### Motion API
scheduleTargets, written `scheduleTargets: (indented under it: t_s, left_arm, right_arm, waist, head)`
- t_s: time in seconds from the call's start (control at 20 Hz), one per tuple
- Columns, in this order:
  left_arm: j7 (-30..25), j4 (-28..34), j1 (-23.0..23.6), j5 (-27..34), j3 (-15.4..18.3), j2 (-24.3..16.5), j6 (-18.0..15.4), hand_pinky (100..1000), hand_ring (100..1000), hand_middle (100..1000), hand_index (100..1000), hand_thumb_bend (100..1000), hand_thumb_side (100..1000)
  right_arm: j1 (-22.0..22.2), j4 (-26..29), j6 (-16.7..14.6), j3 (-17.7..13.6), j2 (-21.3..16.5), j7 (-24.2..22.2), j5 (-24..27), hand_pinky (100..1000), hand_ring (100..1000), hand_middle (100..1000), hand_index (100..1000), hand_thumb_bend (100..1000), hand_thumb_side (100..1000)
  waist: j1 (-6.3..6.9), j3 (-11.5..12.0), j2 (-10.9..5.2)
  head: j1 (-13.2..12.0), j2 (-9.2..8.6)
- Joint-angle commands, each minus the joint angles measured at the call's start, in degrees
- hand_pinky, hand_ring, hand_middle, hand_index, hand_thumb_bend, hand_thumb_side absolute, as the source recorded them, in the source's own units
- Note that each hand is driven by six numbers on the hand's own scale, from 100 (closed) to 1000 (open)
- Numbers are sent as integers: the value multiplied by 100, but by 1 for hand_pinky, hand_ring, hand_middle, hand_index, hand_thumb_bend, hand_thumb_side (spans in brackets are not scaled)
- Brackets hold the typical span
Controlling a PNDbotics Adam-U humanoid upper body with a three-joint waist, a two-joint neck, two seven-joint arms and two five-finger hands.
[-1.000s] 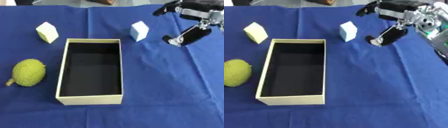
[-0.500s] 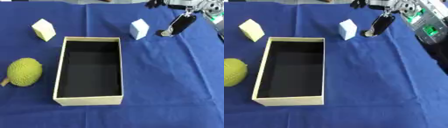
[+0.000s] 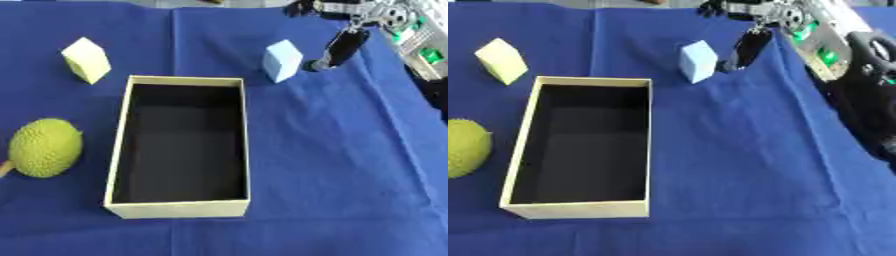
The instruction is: Pick up objects on the table and place them in the box.
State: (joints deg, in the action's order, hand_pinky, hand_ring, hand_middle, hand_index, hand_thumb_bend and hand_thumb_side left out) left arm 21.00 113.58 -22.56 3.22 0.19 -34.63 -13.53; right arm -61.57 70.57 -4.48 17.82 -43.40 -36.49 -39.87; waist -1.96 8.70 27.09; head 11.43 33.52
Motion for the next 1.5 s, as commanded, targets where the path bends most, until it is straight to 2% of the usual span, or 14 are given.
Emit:
scheduleTargets:
  t_s: [0.05, 0.45, 0.9, 1.0, 1.05, 1.1, 1.15, 1.2, 1.25, 1.5]
  left_arm:
    - [-21, 102, -72, 24, 27, -93, -3, 786, 763, 688, 843, 129, 783]
    - [-37, 102, -91, 53, 22, -64, 31, 785, 760, 685, 841, 129, 786]
    - [-36, 102, -101, 65, 21, -56, 34, 784, 759, 684, 839, 128, 786]
    - [-39, 102, -111, 78, 11, -36, 46, 783, 757, 680, 836, 127, 786]
    - [-41, 102, -113, 86, 8, -27, 57, 783, 756, 679, 836, 127, 786]
    - [-37, 102, -109, 93, 9, -24, 70, 782, 756, 679, 836, 127, 786]
    - [-32, 102, -106, 99, 11, -21, 79, 782, 756, 678, 835, 127, 786]
    - [-28, 102, -104, 104, 12, -18, 85, 782, 756, 678, 835, 127, 786]
    - [-26, 102, -103, 108, 12, -15, 90, 781, 755, 677, 835, 128, 786]
    - [-23, 102, -112, 121, 17, 9, 102, 779, 752, 674, 833, 129, 784]
  right_arm:
    - [-171, -221, -279, -150, -24, 19, -300, 952, 955, 941, 999, 439, 100]
    - [-254, -459, -713, -227, 101, 34, -476, 944, 952, 921, 977, 405, 100]
    - [-259, -512, -796, -231, 117, -24, -477, 943, 957, 921, 972, 398, 100]
    - [-259, -563, -809, -216, 163, -36, -448, 927, 941, 860, 922, 360, 100]
    - [-265, -598, -813, -206, 190, -32, -423, 917, 925, 780, 854, 311, 100]
    - [-272, -624, -816, -199, 210, -21, -388, 916, 921, 764, 840, 301, 100]
    - [-278, -638, -815, -196, 224, -7, -348, 913, 910, 711, 792, 269, 100]
    - [-282, -640, -814, -194, 234, 10, -296, 912, 909, 704, 786, 265, 100]
    - [-285, -637, -808, -191, 239, 24, -245, 904, 889, 632, 718, 251, 100]
    - [-262, -637, -733, -180, 246, 133, -55, 889, 854, 573, 653, 237, 100]
  waist:
    - [3, 18, -102]
    - [-27, 56, -52]
    - [-37, 68, -45]
    - [-47, 82, -29]
    - [-50, 86, -25]
    - [-50, 87, -25]
    - [-51, 86, -26]
    - [-51, 83, -29]
    - [-53, 80, -33]
    - [-66, 73, -55]
  head:
    - [44, -125]
    - [64, -150]
    - [68, -152]
    - [73, -156]
    - [74, -152]
    - [75, -144]
    - [74, -137]
    - [71, -133]
    - [69, -129]
    - [72, -135]
